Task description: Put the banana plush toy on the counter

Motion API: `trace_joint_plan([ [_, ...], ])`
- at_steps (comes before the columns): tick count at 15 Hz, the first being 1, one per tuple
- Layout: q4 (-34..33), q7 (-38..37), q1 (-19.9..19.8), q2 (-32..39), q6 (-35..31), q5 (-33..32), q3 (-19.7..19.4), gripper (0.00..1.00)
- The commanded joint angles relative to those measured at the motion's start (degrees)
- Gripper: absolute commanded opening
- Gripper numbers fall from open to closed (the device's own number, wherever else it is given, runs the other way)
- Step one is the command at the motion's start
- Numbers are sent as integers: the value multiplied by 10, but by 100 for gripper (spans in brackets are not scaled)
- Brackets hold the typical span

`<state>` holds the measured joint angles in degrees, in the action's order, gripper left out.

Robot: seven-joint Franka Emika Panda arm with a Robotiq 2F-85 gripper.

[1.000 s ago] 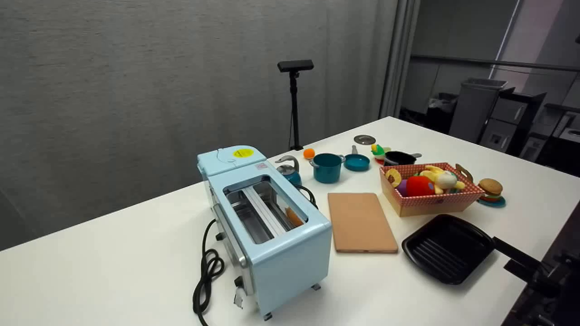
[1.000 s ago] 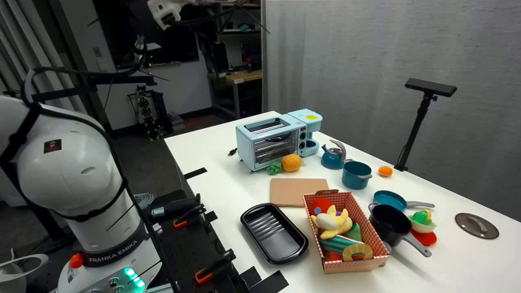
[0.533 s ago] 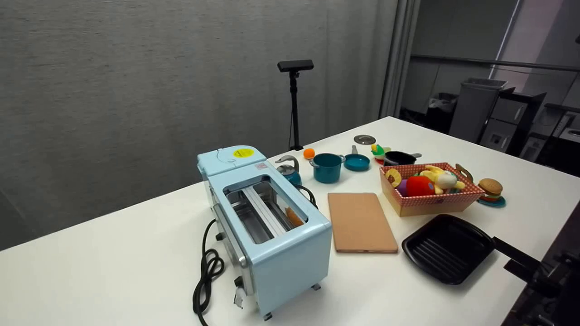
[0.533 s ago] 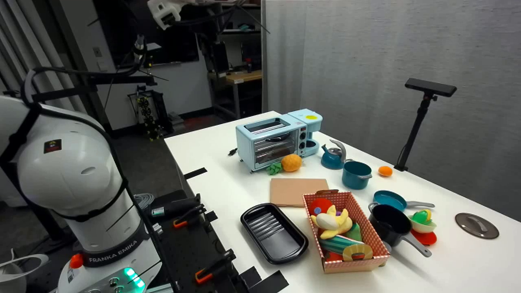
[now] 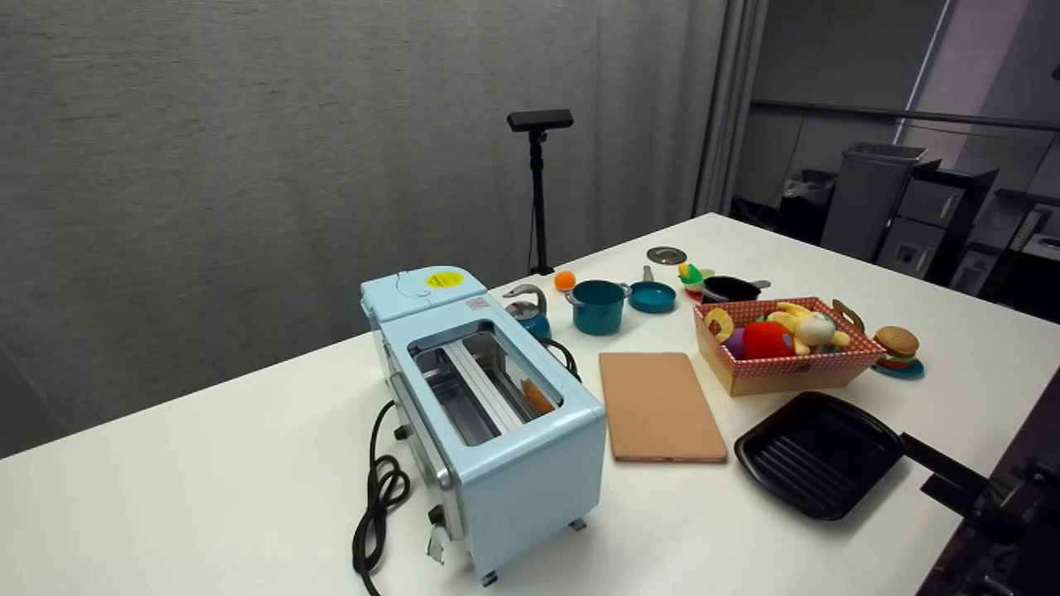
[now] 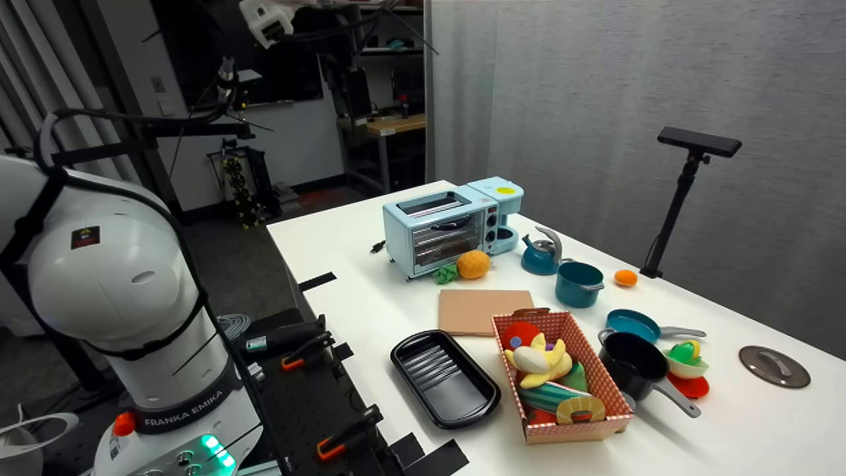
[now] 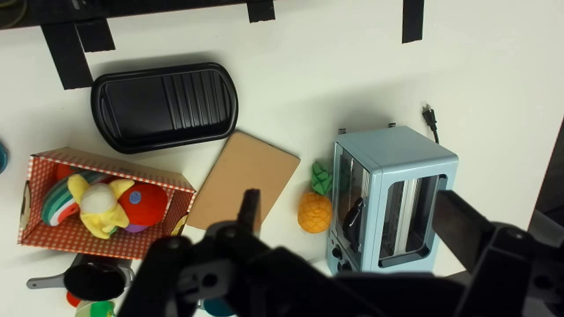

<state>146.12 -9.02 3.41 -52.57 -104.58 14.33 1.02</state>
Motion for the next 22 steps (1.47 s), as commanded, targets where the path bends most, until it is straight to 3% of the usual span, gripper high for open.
trace_joint_plan([
  [1,-1,6,-10,0,3,6,6,100],
  [22,-1,6,-10,0,3,6,6,100],
])
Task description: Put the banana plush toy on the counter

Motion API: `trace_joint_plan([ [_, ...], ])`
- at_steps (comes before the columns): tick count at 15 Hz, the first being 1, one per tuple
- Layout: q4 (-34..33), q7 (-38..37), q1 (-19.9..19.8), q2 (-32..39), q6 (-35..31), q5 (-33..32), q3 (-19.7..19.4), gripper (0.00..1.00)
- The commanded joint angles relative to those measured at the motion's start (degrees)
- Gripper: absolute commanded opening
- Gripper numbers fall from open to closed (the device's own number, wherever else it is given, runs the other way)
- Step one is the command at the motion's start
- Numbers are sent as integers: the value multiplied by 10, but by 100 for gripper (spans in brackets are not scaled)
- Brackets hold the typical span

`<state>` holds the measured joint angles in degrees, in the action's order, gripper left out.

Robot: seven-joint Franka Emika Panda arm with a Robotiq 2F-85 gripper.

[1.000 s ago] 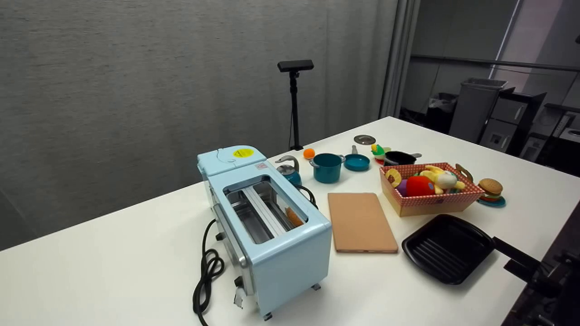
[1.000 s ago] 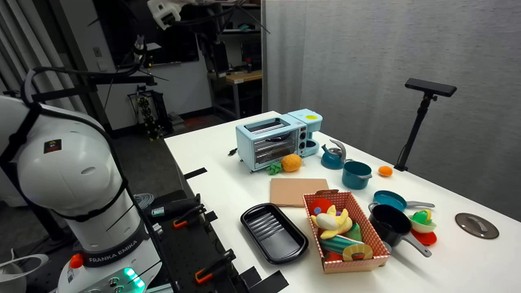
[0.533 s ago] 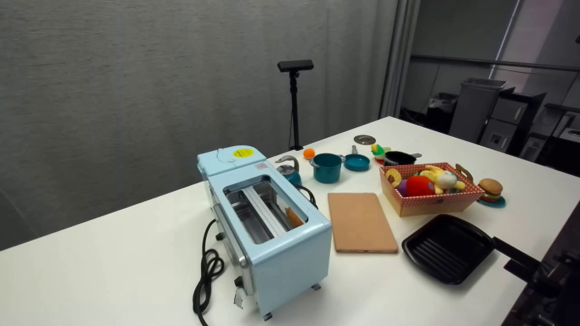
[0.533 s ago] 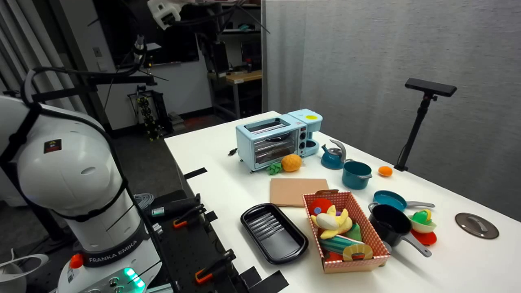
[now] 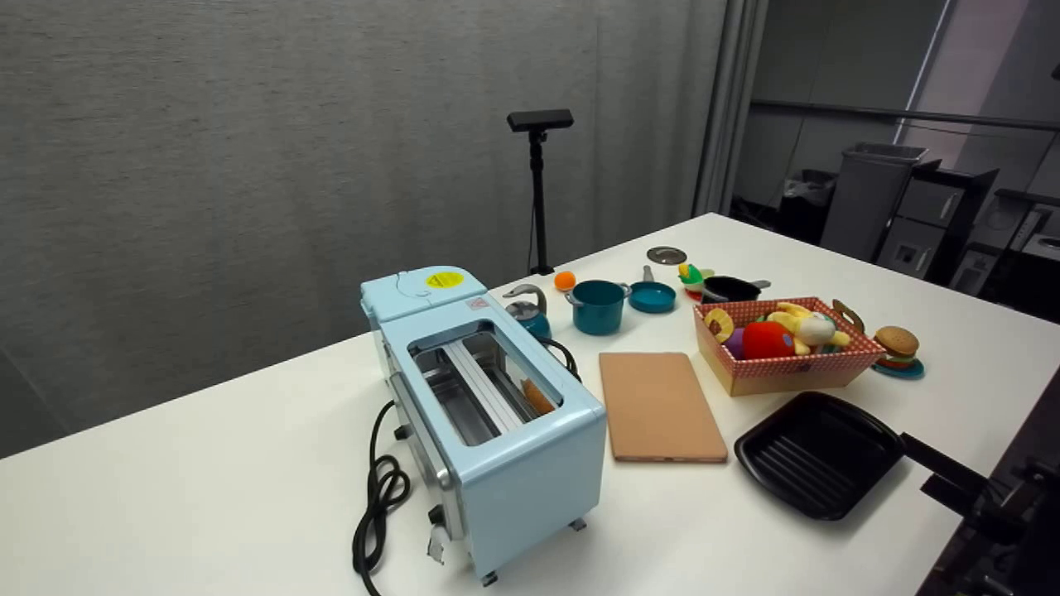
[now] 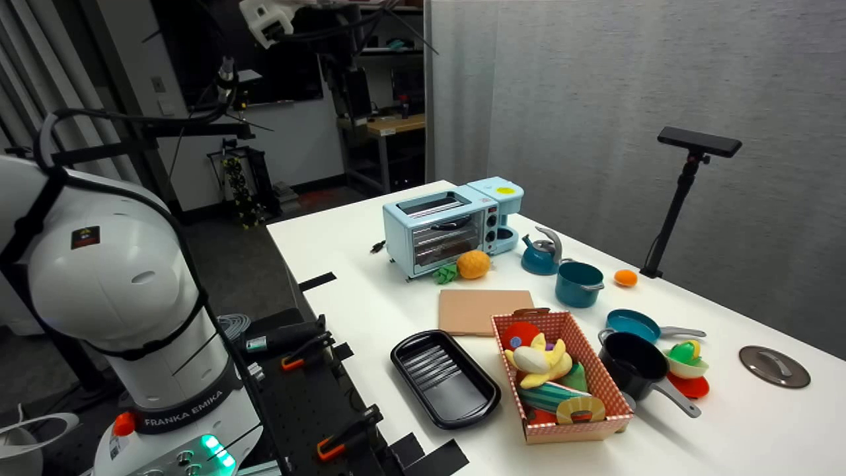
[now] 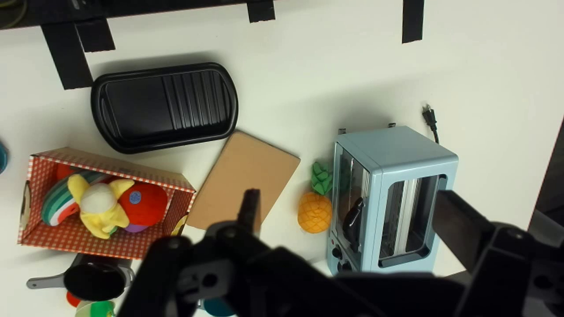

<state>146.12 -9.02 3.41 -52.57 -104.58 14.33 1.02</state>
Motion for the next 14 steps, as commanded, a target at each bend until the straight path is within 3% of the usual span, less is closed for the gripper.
trace_joint_plan([
  [1,-1,6,-10,0,3,6,6,100],
  [8,-6,8,-12,7,-2,7,3,100],
  [14,-51,-6,-51,69,0,-20,-5,100],
])
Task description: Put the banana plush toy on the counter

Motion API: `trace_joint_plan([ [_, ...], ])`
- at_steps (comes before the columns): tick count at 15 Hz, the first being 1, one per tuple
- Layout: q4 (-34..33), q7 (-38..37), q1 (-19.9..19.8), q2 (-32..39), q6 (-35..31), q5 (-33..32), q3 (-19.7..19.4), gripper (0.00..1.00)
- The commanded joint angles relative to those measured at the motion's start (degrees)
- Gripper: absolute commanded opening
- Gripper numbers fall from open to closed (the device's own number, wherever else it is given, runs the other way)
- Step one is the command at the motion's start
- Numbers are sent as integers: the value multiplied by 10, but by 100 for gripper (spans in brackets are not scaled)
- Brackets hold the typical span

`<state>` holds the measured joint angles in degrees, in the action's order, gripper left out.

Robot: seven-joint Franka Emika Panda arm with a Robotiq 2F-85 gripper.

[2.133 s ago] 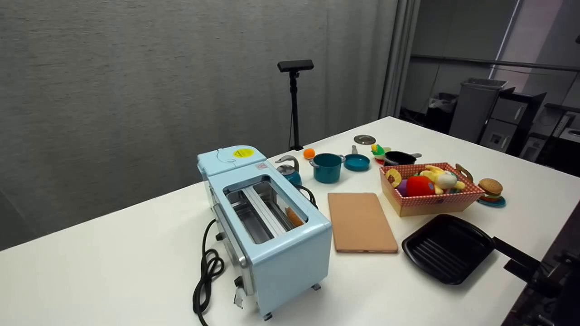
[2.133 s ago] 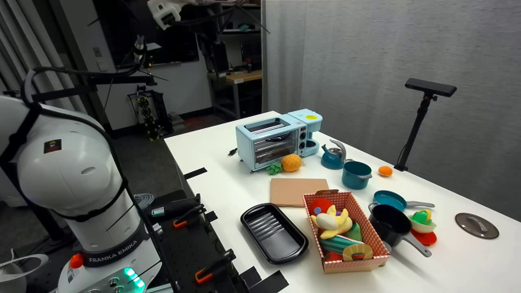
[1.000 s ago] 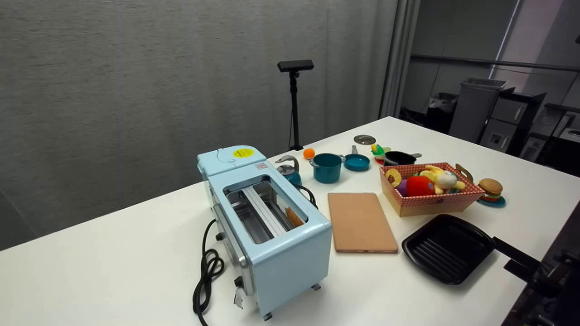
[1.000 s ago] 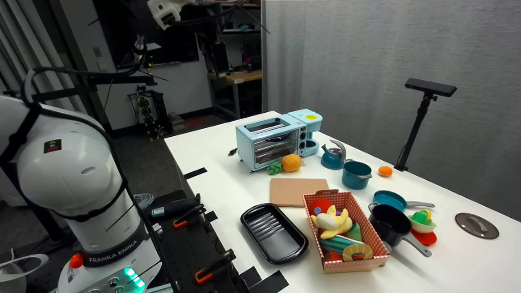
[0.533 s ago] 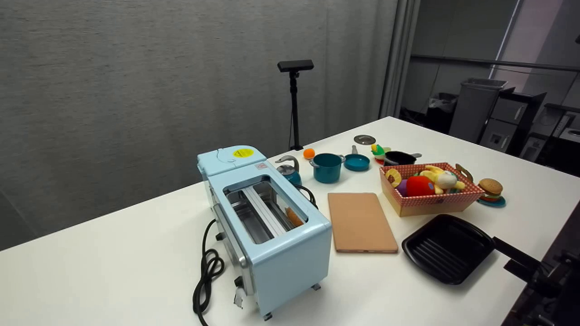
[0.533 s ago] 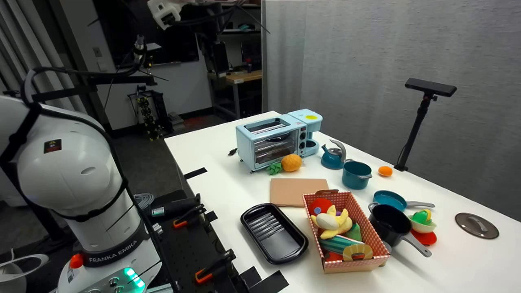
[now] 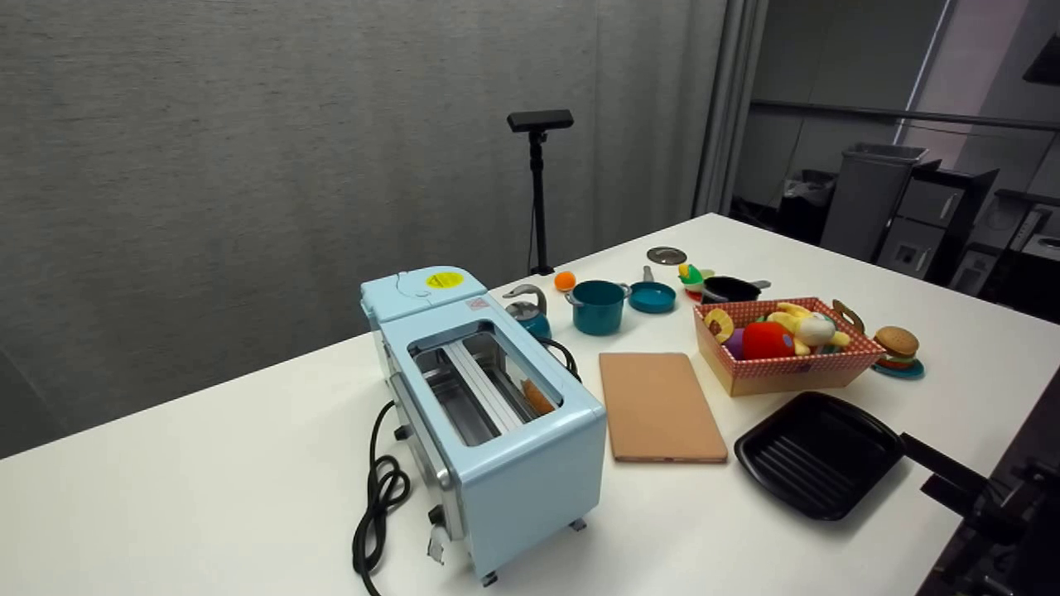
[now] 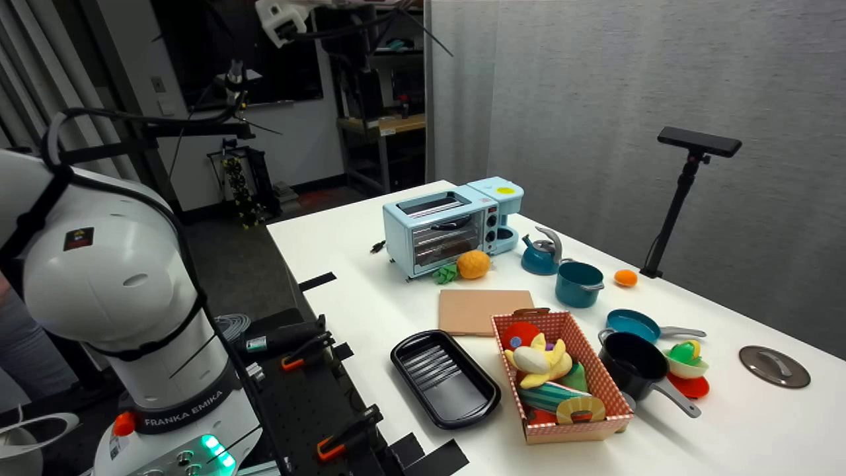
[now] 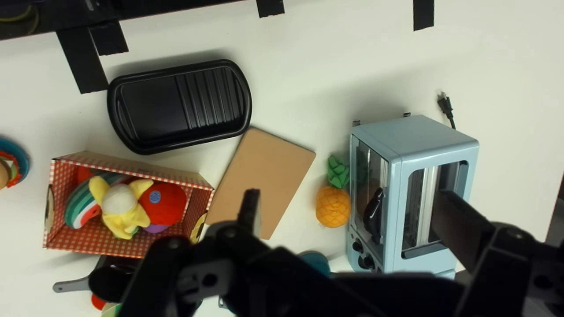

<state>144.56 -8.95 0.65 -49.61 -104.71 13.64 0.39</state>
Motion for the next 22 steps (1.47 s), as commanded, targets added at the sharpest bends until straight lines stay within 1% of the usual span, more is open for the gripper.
trace_joint_plan([
  [1,-45,-14,-31,52,4,-17,4,100],
  [6,-103,-52,-57,124,11,-50,19,100],
  [11,-139,-93,-61,182,18,-81,27,100],
  [14,-141,-101,-61,207,14,-72,13,100],
  [22,-141,-64,-60,303,-30,6,-48,100],
])
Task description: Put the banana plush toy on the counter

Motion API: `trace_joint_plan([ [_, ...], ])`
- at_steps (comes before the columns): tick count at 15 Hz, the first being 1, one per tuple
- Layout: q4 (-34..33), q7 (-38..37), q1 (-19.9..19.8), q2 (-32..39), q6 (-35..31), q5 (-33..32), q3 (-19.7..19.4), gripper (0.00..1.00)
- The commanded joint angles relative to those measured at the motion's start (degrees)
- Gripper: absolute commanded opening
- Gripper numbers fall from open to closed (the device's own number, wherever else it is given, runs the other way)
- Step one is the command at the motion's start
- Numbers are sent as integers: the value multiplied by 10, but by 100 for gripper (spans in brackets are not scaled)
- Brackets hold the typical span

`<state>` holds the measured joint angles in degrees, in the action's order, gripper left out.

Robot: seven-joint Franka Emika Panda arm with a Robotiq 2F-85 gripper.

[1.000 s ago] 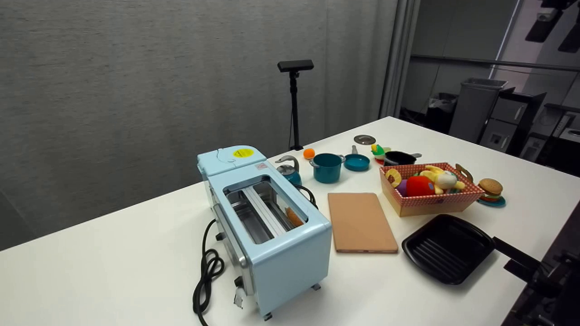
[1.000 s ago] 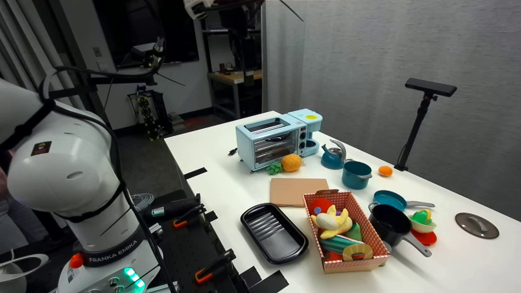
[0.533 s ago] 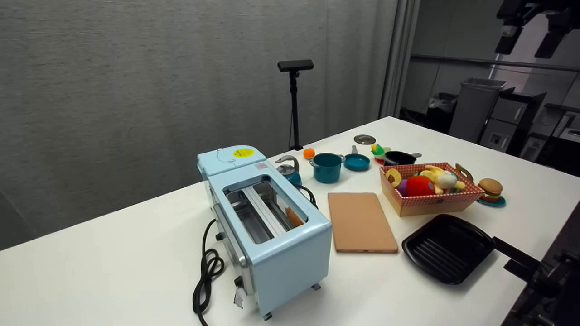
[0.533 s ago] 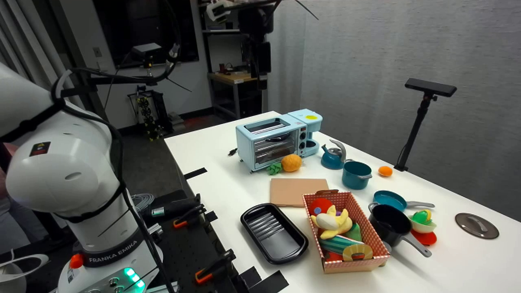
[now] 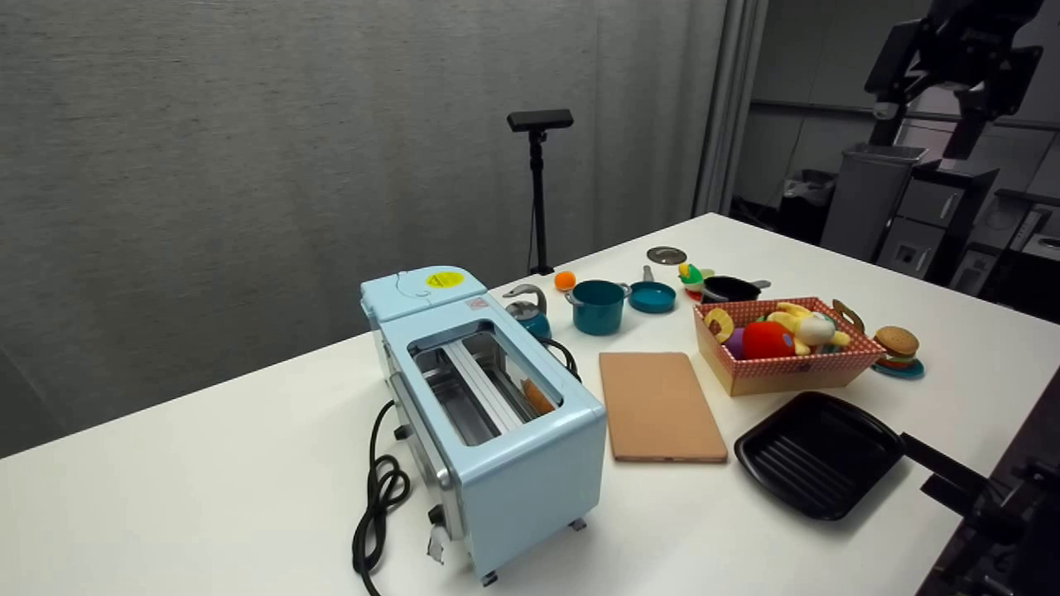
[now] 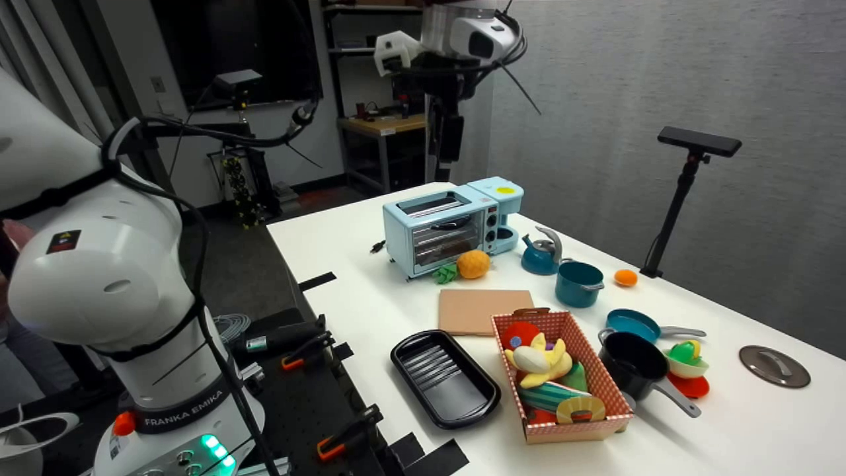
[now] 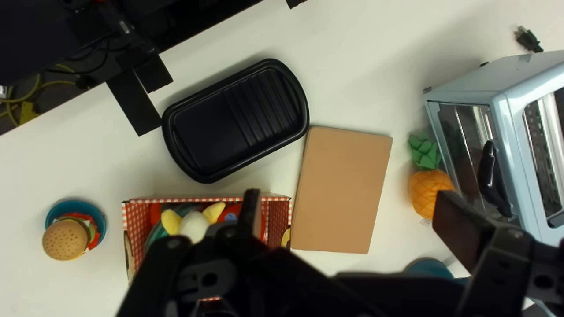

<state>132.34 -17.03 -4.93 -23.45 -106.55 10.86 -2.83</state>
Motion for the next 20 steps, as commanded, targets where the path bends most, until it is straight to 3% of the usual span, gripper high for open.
trace_joint_plan([
  [1,-21,24,-3,54,-13,46,-21,100],
  [20,-50,-13,-37,207,-217,20,-52,100],
])
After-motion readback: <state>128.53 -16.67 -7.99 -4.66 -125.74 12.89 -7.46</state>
